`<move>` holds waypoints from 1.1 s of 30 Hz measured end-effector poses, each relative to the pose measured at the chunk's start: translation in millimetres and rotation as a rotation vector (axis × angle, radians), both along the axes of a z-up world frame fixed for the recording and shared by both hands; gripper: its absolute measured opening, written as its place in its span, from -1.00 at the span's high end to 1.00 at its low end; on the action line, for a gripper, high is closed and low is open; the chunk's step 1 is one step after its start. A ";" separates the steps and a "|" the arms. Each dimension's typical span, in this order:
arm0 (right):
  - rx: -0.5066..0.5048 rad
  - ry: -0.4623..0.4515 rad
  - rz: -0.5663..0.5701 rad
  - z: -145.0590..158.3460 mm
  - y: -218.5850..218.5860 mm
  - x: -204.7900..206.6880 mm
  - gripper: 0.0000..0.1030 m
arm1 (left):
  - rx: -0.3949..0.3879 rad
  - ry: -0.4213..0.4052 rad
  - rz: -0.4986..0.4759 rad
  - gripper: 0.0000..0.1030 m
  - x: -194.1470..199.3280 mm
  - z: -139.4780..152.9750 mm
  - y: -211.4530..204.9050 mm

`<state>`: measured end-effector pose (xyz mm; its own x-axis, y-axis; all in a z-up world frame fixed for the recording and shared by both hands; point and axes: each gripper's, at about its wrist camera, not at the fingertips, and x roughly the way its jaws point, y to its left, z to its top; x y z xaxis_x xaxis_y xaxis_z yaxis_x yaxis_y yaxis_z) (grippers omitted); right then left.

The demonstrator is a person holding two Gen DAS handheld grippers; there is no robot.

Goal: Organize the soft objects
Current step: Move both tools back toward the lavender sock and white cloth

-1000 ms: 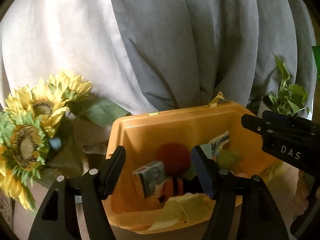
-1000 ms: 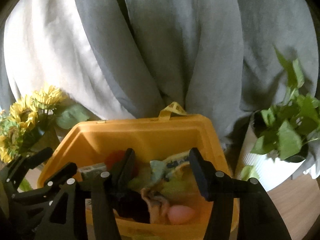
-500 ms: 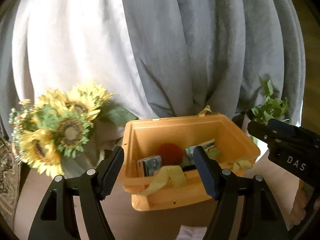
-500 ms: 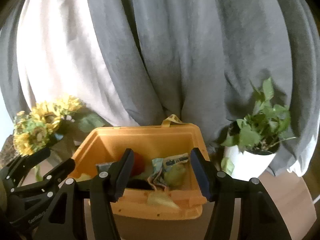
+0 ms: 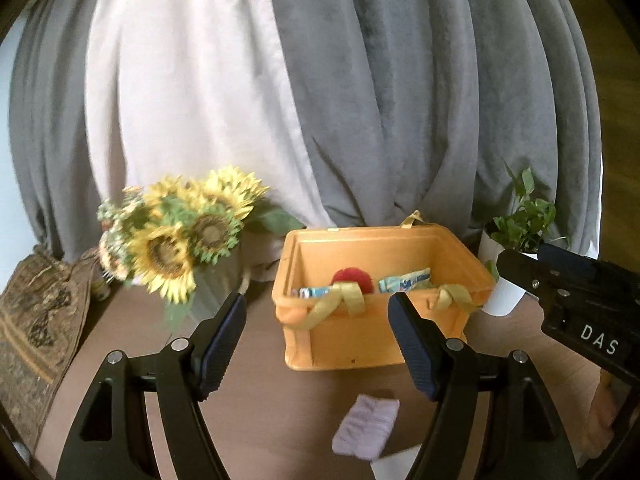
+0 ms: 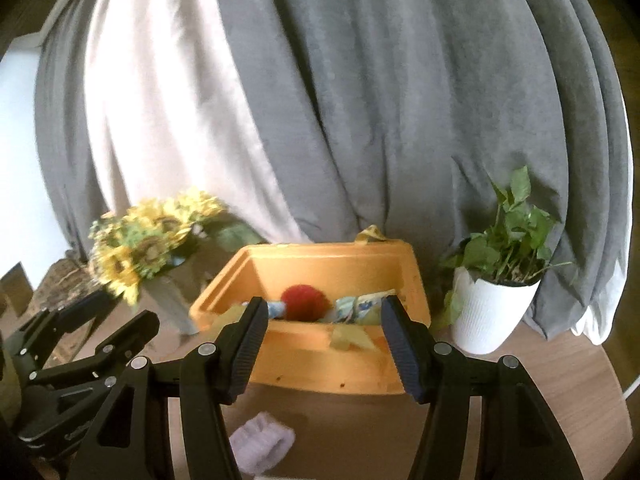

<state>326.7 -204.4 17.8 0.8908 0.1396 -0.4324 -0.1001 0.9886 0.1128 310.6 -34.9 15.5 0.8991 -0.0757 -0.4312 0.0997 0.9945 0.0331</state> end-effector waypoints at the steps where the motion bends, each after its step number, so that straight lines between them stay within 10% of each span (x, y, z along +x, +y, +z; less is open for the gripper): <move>1: 0.002 0.003 0.013 -0.7 -1.4 -5.2 -0.16 | -0.002 0.005 0.013 -0.41 -8.2 -1.3 -1.0; 16: 0.003 0.055 0.082 -25.9 -14.8 -60.7 -0.16 | -0.005 0.027 0.023 -0.42 -69.9 -29.0 -7.9; 33: 0.014 0.203 -0.150 -78.6 29.6 -79.6 -0.16 | 0.036 0.119 -0.296 -0.41 -43.9 -76.2 30.8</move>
<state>247.1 -174.7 -60.8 0.7970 0.0201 -0.6036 0.0733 0.9888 0.1297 266.7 -4.0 -60.7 0.7836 -0.3090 -0.5390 0.3896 0.9202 0.0389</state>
